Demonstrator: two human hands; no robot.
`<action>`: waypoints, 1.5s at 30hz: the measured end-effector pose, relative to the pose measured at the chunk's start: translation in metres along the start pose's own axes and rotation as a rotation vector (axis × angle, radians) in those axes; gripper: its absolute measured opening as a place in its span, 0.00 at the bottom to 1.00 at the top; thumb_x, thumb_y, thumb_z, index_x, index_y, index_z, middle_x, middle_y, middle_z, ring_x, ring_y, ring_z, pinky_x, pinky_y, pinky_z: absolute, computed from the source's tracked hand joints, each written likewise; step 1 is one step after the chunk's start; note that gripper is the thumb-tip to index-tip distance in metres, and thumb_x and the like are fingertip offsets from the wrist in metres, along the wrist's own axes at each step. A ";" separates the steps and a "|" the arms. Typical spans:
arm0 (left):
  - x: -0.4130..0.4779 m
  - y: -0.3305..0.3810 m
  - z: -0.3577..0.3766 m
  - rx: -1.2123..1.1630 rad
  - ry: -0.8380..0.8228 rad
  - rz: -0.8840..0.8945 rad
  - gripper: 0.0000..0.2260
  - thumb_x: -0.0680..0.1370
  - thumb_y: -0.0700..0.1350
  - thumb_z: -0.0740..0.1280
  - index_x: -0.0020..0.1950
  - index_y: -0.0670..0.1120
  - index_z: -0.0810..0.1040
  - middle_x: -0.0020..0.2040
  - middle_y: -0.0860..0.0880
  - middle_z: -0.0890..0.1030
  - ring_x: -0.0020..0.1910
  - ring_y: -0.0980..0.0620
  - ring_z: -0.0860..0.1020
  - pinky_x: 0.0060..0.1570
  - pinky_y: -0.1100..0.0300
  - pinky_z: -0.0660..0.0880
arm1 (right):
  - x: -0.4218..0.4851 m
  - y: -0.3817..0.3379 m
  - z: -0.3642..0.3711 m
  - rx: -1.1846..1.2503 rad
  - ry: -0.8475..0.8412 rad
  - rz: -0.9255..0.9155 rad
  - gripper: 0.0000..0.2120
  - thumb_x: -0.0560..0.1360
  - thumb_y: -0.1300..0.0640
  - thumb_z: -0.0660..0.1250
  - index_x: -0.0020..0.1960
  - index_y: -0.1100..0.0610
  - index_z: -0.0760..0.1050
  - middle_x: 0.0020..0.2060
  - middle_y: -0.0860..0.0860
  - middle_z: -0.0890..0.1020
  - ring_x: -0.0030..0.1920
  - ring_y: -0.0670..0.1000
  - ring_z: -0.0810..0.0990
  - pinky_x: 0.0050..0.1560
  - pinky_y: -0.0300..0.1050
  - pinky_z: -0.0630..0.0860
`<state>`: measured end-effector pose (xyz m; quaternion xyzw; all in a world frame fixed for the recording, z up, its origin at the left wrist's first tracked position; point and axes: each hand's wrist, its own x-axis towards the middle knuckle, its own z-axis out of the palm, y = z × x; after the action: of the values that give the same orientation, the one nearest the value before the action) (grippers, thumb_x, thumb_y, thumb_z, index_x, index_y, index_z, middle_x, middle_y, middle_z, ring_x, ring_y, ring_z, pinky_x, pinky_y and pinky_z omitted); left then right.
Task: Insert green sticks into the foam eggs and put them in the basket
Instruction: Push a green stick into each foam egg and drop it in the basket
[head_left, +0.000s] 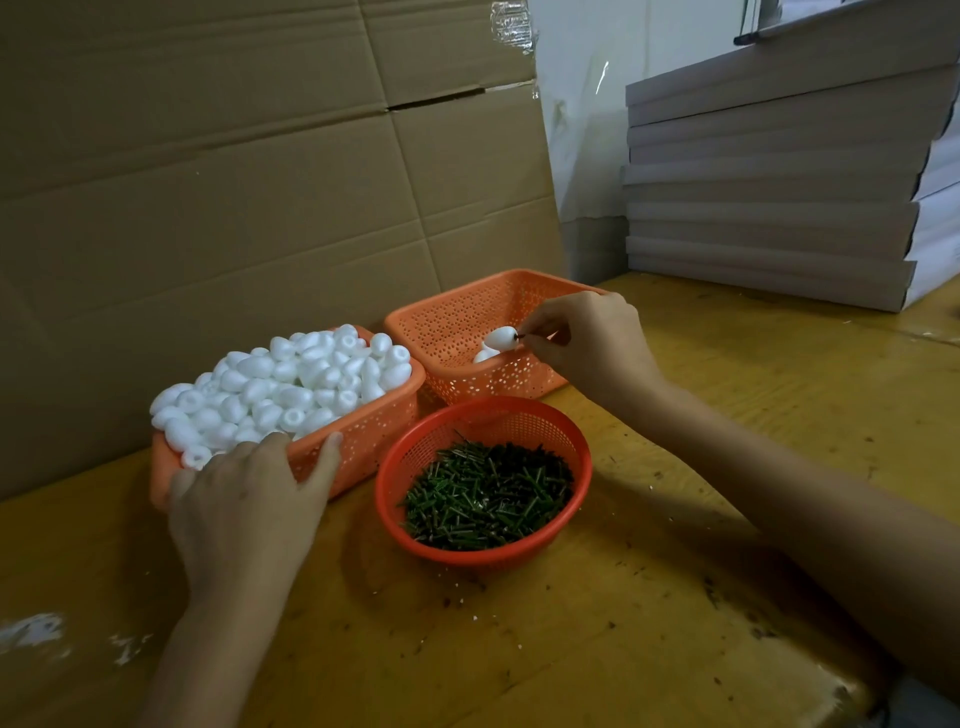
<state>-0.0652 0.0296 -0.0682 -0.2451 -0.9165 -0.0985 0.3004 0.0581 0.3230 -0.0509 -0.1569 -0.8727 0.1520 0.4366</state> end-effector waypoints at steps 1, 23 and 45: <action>0.000 -0.001 0.001 -0.016 0.006 0.002 0.25 0.82 0.61 0.64 0.40 0.41 0.83 0.35 0.42 0.82 0.33 0.44 0.74 0.50 0.44 0.70 | 0.000 0.000 0.000 0.001 -0.004 0.001 0.06 0.76 0.59 0.76 0.53 0.52 0.88 0.45 0.45 0.88 0.40 0.37 0.80 0.45 0.29 0.74; 0.008 -0.010 0.004 -0.341 0.064 -0.057 0.22 0.78 0.63 0.70 0.53 0.45 0.88 0.47 0.46 0.87 0.41 0.50 0.78 0.38 0.57 0.66 | -0.003 -0.001 0.003 0.040 0.065 -0.001 0.15 0.77 0.58 0.77 0.63 0.53 0.82 0.50 0.47 0.88 0.41 0.35 0.78 0.43 0.23 0.68; 0.007 -0.007 -0.003 -0.209 -0.044 0.037 0.15 0.79 0.62 0.70 0.58 0.54 0.84 0.48 0.50 0.87 0.51 0.44 0.84 0.59 0.45 0.71 | -0.012 -0.021 0.004 0.165 0.047 -0.063 0.10 0.79 0.55 0.73 0.60 0.50 0.80 0.47 0.41 0.86 0.41 0.39 0.85 0.42 0.37 0.83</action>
<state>-0.0718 0.0251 -0.0617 -0.2942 -0.9029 -0.1823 0.2548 0.0585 0.2980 -0.0536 -0.0964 -0.8513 0.2057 0.4730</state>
